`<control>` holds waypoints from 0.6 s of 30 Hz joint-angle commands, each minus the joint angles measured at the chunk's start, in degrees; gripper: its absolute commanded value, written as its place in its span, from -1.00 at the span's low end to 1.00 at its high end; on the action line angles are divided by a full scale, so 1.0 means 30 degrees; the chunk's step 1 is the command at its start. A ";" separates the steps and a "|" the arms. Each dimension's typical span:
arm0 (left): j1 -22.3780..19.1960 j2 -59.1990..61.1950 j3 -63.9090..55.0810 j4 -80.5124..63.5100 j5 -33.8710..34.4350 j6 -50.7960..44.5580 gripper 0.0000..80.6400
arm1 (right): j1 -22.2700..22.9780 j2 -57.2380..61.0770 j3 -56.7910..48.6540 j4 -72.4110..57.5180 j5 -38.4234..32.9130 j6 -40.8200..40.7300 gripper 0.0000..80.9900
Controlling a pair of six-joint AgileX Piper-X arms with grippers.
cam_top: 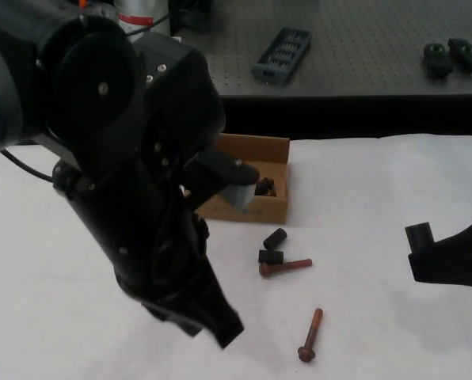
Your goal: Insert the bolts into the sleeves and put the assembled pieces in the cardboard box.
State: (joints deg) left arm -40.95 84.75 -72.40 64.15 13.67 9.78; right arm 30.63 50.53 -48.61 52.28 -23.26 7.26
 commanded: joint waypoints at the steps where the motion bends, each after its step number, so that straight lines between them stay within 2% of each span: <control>1: 0.0033 -0.0144 -0.0004 0.0666 0.0727 0.2659 -0.91 | -0.0109 0.0090 -0.0052 -0.0110 -0.0316 0.0007 -0.93; 2: 0.0033 -0.0144 -0.0004 0.0613 0.0727 0.2748 -0.82 | -0.0109 0.0090 -0.0052 -0.0110 -0.0316 0.0007 -0.93; 6: 0.0033 -0.0144 -0.0004 0.0610 0.0870 0.1668 -0.20 | -0.0109 0.0090 -0.0052 -0.0110 -0.0316 0.0007 -0.93; 7: 0.0033 -0.0144 -0.0004 0.0610 0.0870 0.1391 -0.11 | -0.0109 0.0090 -0.0052 -0.0110 -0.0316 0.0007 -0.93; 9: 0.0033 -0.0144 -0.0004 0.0528 0.0870 0.1454 -0.09 | -0.0109 0.0090 -0.0052 -0.0110 -0.0316 0.0007 -0.93; 13: 0.0033 -0.0144 0.0006 0.0484 0.1737 0.1452 -0.21 | -0.0109 0.0090 -0.0052 -0.0110 -0.0316 0.0007 -0.93; 18: -0.0674 -0.0144 0.0306 0.1056 0.2284 0.1452 -0.25 | -0.0109 0.0090 -0.0052 -0.0110 -0.0316 0.0007 -0.93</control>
State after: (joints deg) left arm -41.91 84.75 -72.00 66.05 19.72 14.83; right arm 30.63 50.53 -48.61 52.28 -23.26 7.26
